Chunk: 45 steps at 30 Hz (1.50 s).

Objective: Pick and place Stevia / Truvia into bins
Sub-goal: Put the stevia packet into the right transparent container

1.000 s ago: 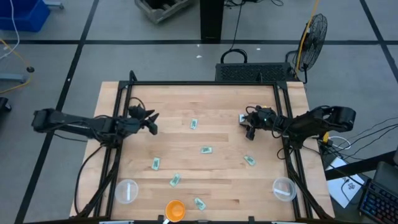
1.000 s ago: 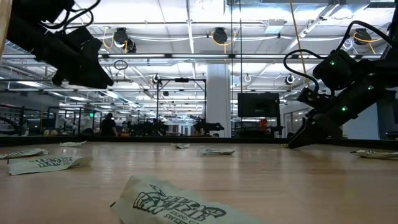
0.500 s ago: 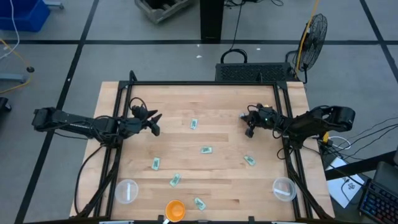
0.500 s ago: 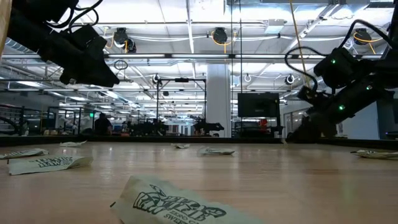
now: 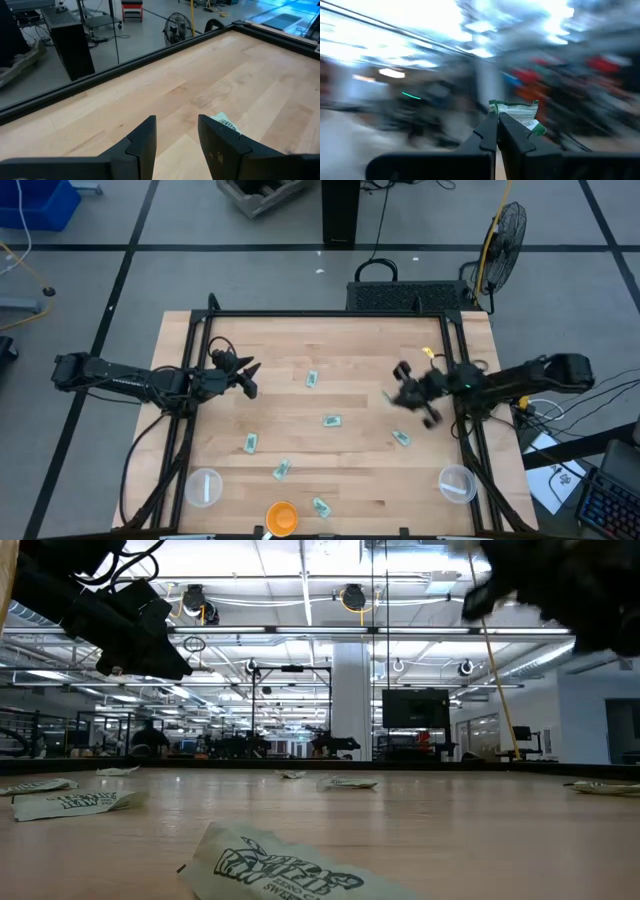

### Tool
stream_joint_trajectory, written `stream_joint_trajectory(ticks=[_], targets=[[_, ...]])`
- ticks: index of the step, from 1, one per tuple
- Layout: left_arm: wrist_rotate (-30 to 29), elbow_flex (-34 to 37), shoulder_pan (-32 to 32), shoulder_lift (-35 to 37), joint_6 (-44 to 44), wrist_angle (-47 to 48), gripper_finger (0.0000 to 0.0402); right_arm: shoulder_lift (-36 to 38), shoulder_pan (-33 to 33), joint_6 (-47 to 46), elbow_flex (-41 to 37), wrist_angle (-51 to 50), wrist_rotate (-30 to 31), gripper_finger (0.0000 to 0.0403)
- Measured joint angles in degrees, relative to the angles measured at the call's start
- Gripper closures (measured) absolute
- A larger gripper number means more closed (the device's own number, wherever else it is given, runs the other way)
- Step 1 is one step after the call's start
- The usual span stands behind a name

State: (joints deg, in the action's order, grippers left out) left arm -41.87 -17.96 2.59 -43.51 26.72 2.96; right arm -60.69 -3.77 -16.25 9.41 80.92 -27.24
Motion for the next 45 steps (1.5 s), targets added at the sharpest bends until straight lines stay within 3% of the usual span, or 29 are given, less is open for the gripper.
stream_joint_trajectory(ticks=[3,5,9,12,15,19,23,26,30,33,39,45], targets=[[0.0,0.0,0.0,0.0,0.0,0.1,0.0252,3.5,9.9,1.4,2.3,-7.2,0.9,0.0401],[0.0,0.0,0.0,0.0,0.0,0.3,0.0252,5.0,16.0,2.4,4.6,-19.9,6.2,0.0401],[1.7,0.0,0.0,0.0,0.1,0.3,0.0252,5.7,26.4,-6.8,14.2,-66.8,28.6,0.0401],[3.6,0.0,0.0,0.0,0.2,0.3,0.0252,3.0,32.6,-19.7,21.9,-90.0,36.5,0.0402],[4.4,0.0,0.0,0.0,0.6,0.3,0.0252,2.5,37.6,-27.8,28.3,-96.7,37.5,0.0402],[4.3,0.0,0.0,0.0,1.1,0.3,0.0252,2.4,43.7,-36.7,34.3,-98.6,37.8,0.0402],[4.4,0.0,0.0,0.0,1.3,0.3,0.0252,2.4,48.6,-43.8,35.4,-106.2,43.7,0.0402],[4.4,0.0,0.0,0.0,0.9,0.3,0.0252,2.1,51.4,-58.7,34.5,-115.7,41.5,0.0402],[4.3,0.0,0.0,0.0,-0.8,-0.2,0.0252,0.8,54.5,-79.0,33.1,-125.0,27.4,0.0403],[3.7,0.0,-0.2,0.0,-2.5,-0.3,0.0252,-0.7,55.8,-90.1,32.6,-124.8,20.4,0.0403],[2.8,0.0,-2.3,0.0,-5.1,-3.7,0.0252,-4.2,57.8,-99.1,32.6,-120.8,10.9,0.0403],[2.9,0.0,-3.9,0.0,-5.5,-5.3,0.0252,-7.6,59.7,-102.0,32.6,-121.1,10.5,0.0402]])
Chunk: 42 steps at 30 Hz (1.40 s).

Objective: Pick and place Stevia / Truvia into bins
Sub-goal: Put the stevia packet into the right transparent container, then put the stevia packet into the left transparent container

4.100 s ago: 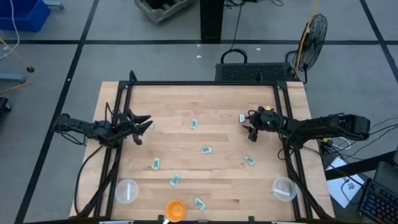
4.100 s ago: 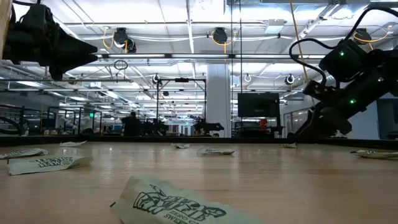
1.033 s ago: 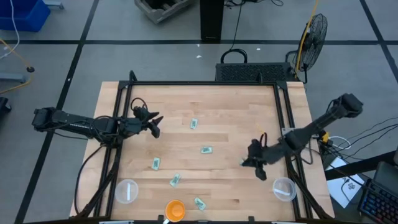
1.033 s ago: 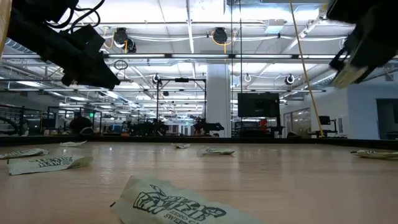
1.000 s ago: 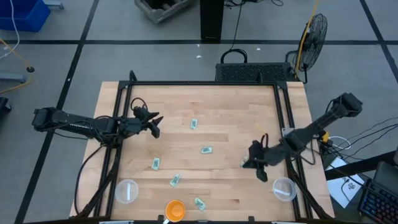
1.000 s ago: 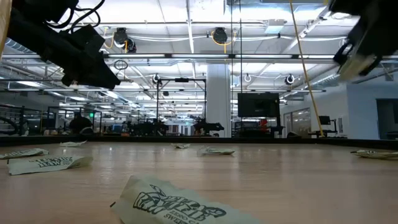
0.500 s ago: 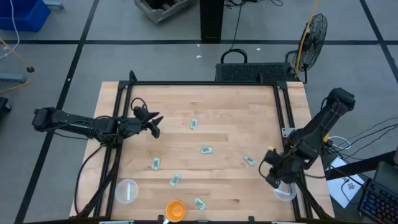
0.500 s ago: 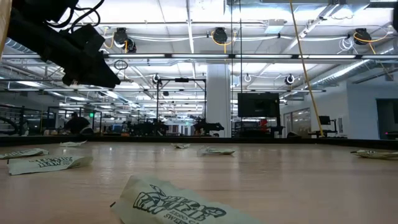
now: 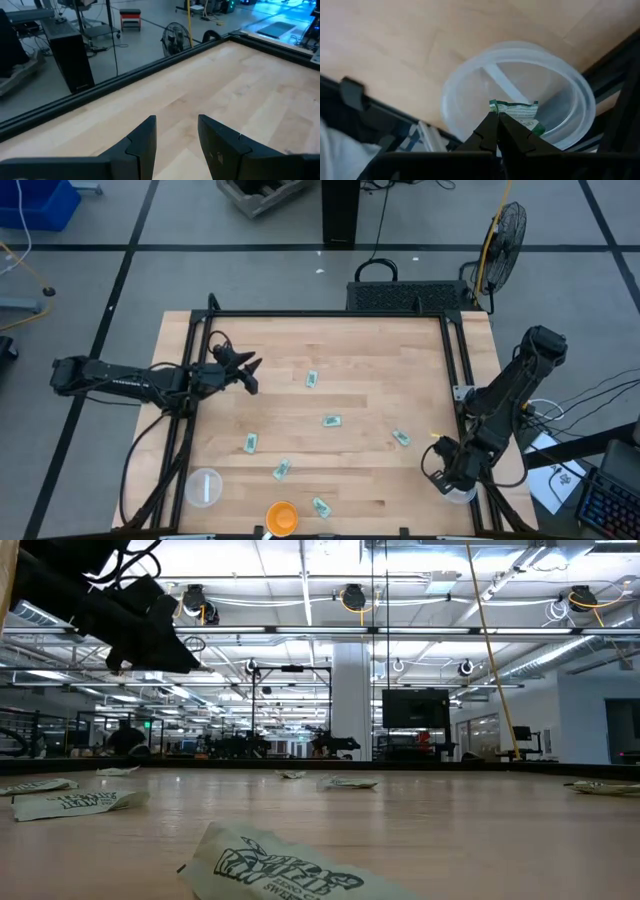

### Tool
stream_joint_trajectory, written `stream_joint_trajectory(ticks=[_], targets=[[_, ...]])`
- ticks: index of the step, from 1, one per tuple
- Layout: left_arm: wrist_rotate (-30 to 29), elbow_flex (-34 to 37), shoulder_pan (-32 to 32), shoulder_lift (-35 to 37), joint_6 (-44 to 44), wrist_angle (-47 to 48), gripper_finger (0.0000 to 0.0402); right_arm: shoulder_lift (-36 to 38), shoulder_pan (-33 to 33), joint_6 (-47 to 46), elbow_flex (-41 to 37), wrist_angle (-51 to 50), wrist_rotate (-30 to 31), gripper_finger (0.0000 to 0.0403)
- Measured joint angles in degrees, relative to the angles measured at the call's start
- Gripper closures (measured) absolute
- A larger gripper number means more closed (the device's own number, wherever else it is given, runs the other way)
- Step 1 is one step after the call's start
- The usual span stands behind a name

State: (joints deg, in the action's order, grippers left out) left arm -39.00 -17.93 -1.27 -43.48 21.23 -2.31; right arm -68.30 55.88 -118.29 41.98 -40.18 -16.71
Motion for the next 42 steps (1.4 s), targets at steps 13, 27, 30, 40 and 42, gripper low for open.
stream_joint_trajectory(ticks=[13,27,30,40,42], targets=[[0.1,0.0,-1.6,0.0,-0.1,-0.8,0.0252,-2.3,0.1,-1.0,-1.2,-0.3,-0.1,0.0338],[0.2,0.0,-2.1,0.0,0.0,-0.9,0.0252,3.3,0.1,2.0,-1.5,2.6,0.3,0.0334],[1.0,0.0,-2.1,0.0,0.0,-0.8,0.0252,6.7,0.1,8.3,-1.5,2.1,10.9,0.0334],[5.4,0.0,-3.0,0.0,6.2,7.5,0.0252,13.4,-0.1,49.7,-1.5,1.5,63.6,0.0335],[3.8,0.0,-4.5,0.0,9.9,9.4,0.0252,13.6,-0.1,57.9,-1.5,1.8,74.1,0.0336]])
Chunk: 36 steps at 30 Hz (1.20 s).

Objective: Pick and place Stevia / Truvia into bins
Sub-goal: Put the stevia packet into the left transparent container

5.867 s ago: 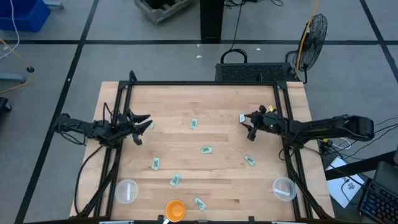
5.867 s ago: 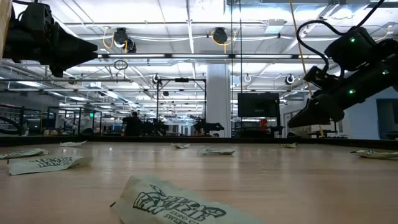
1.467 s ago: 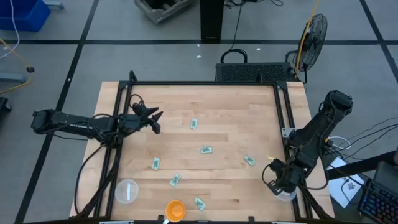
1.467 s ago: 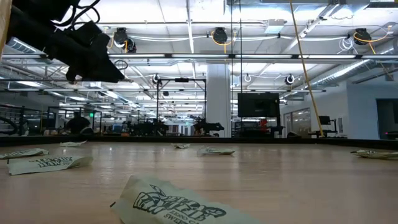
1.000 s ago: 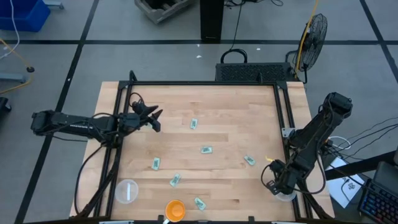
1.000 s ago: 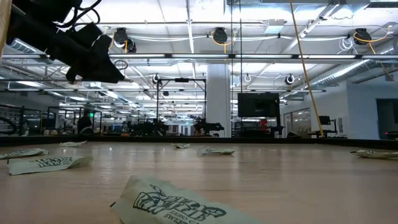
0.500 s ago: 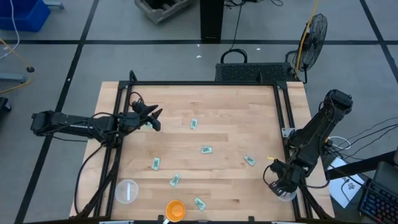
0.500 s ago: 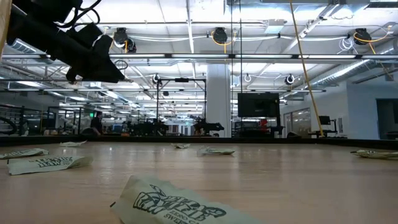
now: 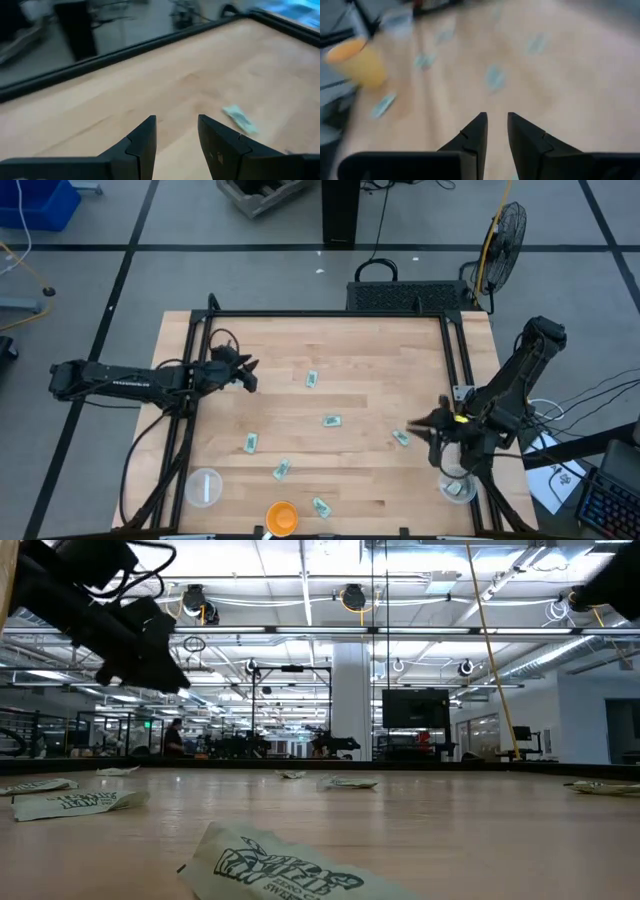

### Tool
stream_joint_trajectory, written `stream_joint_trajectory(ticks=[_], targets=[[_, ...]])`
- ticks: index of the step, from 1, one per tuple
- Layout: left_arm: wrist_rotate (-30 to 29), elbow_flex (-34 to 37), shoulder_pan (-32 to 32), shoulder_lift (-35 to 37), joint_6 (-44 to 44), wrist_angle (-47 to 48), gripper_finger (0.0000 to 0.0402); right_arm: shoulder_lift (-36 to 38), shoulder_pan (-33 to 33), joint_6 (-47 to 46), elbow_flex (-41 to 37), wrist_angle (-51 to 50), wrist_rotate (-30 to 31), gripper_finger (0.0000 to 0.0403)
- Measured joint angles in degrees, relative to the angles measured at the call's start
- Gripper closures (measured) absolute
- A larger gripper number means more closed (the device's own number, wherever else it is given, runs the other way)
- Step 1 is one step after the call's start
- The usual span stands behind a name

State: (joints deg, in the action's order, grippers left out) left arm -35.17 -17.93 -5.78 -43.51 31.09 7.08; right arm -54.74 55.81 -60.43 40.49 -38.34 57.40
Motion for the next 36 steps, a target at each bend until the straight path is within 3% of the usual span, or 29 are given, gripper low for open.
stream_joint_trajectory(ticks=[4,8,18,26,36], targets=[[-0.1,0.0,-3.0,-0.8,8.8,5.0,0.0252,0.0,-1.3,14.9,0.0,-0.1,14.2,0.0335],[3.1,0.0,-4.0,-5.4,15.4,10.6,0.0252,0.0,-3.6,22.3,0.0,-0.1,19.1,0.0334],[9.9,0.0,-2.7,-22.9,19.0,12.8,0.0252,0.0,-8.2,23.4,0.0,-0.1,17.5,0.0335],[9.7,-0.3,-2.7,-25.1,19.3,12.4,0.0257,0.0,-9.2,23.6,0.0,0.0,8.3,0.0338],[9.0,-0.1,-2.7,-25.3,20.1,10.5,0.0393,0.0,-9.3,21.9,0.0,0.0,8.3,0.0339]])
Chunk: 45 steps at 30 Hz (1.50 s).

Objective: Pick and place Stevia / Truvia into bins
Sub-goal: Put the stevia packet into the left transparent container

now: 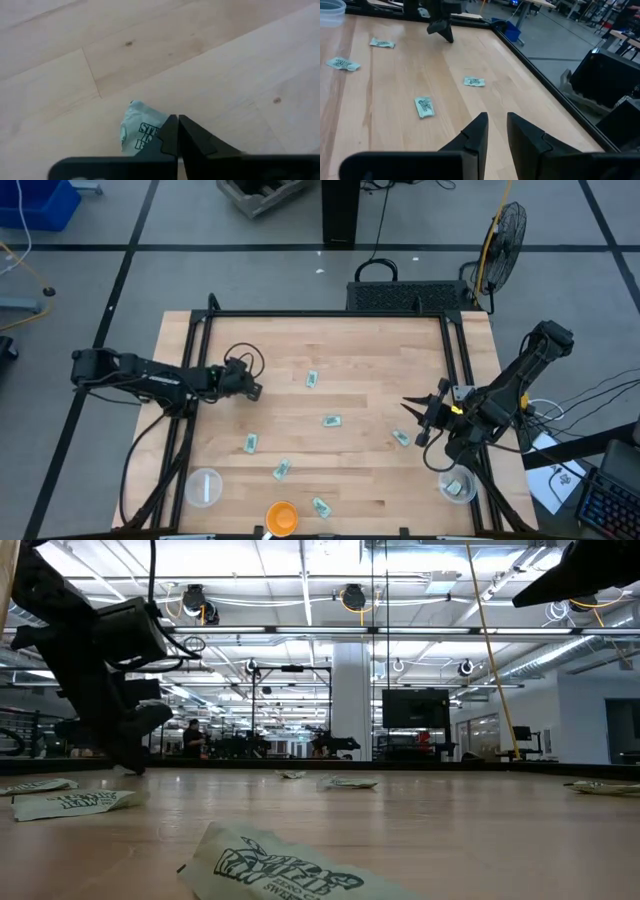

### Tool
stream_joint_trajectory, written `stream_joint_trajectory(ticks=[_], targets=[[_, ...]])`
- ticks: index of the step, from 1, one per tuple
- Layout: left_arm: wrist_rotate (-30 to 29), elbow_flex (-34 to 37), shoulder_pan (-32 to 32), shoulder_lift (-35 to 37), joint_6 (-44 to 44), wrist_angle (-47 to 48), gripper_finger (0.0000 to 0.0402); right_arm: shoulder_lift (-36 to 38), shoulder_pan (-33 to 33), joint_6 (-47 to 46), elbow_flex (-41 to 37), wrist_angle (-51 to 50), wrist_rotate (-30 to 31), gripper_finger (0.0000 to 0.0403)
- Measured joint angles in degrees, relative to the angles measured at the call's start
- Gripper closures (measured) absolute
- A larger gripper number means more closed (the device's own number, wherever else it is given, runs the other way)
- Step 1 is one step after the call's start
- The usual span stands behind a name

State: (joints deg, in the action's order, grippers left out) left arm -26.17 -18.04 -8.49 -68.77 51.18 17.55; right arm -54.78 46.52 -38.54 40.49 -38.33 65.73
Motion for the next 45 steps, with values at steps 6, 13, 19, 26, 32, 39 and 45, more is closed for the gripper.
stream_joint_trajectory(ticks=[6,13,19,26,32,39,45], targets=[[7.8,-3.5,0.0,2.4,-6.8,-0.9,0.0398,0.0,0.0,0.0,0.0,0.4,0.0,0.0339],[18.5,-20.1,6.2,6.5,-10.3,22.8,0.0399,0.0,0.0,3.4,0.0,0.4,0.1,0.0340],[26.6,-33.2,20.5,6.7,-0.2,42.8,0.0400,0.0,0.0,5.3,0.0,0.4,0.0,0.0340],[26.9,-32.4,43.9,5.3,26.5,40.7,0.0400,0.0,0.0,5.7,0.0,0.4,0.1,0.0339],[28.7,-31.5,59.2,-0.1,44.8,37.6,0.0400,0.0,0.0,7.2,0.0,0.4,0.1,0.0339],[27.5,-31.5,68.3,-7.5,45.3,26.0,0.0400,0.0,0.0,9.5,0.0,0.4,0.1,0.0339],[27.6,-31.5,70.8,-12.9,46.7,24.3,0.0386,0.0,0.0,12.6,0.0,0.4,0.1,0.0340]])
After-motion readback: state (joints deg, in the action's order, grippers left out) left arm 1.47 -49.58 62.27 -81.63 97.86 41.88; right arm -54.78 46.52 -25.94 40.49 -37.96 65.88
